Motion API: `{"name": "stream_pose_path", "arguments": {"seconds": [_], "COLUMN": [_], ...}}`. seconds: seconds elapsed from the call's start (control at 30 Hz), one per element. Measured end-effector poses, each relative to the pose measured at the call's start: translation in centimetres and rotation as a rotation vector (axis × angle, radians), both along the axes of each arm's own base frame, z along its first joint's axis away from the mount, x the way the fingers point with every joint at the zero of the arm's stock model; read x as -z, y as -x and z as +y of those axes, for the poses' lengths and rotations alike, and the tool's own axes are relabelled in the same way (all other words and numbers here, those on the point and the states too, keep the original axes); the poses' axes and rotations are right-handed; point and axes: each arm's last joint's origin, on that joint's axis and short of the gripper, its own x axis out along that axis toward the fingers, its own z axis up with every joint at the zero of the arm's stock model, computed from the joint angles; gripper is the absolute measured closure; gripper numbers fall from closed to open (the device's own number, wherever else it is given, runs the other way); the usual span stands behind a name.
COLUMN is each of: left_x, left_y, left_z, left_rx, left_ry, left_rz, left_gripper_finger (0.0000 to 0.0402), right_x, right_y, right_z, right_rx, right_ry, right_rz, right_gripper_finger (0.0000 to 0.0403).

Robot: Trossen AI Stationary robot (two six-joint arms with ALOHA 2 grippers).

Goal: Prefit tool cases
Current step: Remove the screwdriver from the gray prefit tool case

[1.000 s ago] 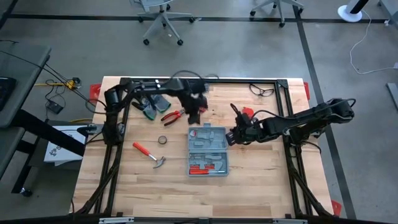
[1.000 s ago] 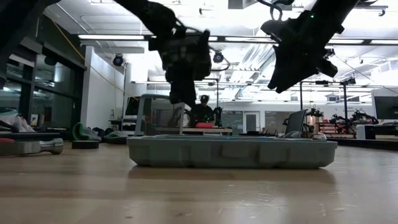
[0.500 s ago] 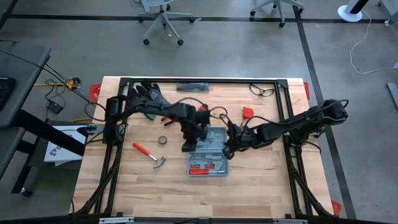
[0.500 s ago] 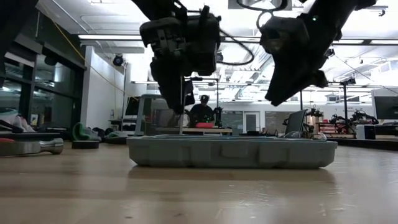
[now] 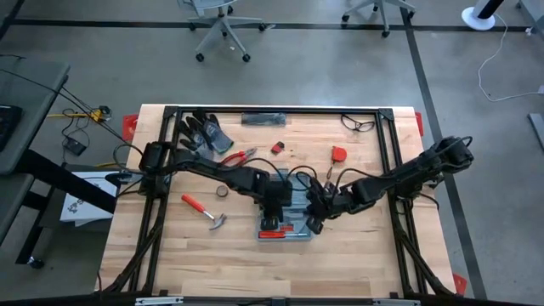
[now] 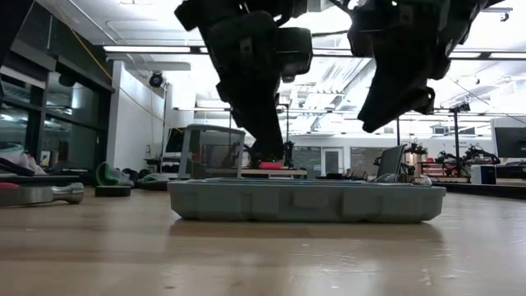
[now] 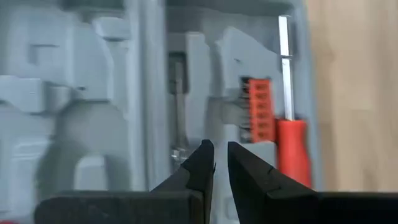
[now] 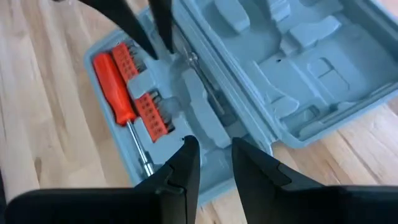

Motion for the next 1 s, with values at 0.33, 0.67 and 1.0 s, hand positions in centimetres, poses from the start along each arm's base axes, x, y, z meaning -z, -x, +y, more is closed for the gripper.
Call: {"name": "stream_pose_path", "arguments": {"seconds": [0.33,0.67,1.0], "left_x": [0.7,2.6,2.5], "left_y": [0.0,0.0,0.2], "left_z": [-2.3,-4.3,-5.0], "left_rx": [-0.017,-0.047,-0.064], "left_ry": [-0.127,0.039,0.053], "left_rz": [-0.031,0.048,0.048], "left_gripper_finger": [0.0356,0.0341,0.0341], "right_x": [0.0,0.1,0.1], "right_y": [0.9,1.6,1.7], "right_z": [2.0,3.5,3.6], "right_rx": [-0.071,-0.104,-0.097], "right_ry": [0.002,-0.015,-0.024], "right_rz": [0.008,0.014,0.012], "right_gripper_finger": [0.0315,0.0315,0.0315]}}
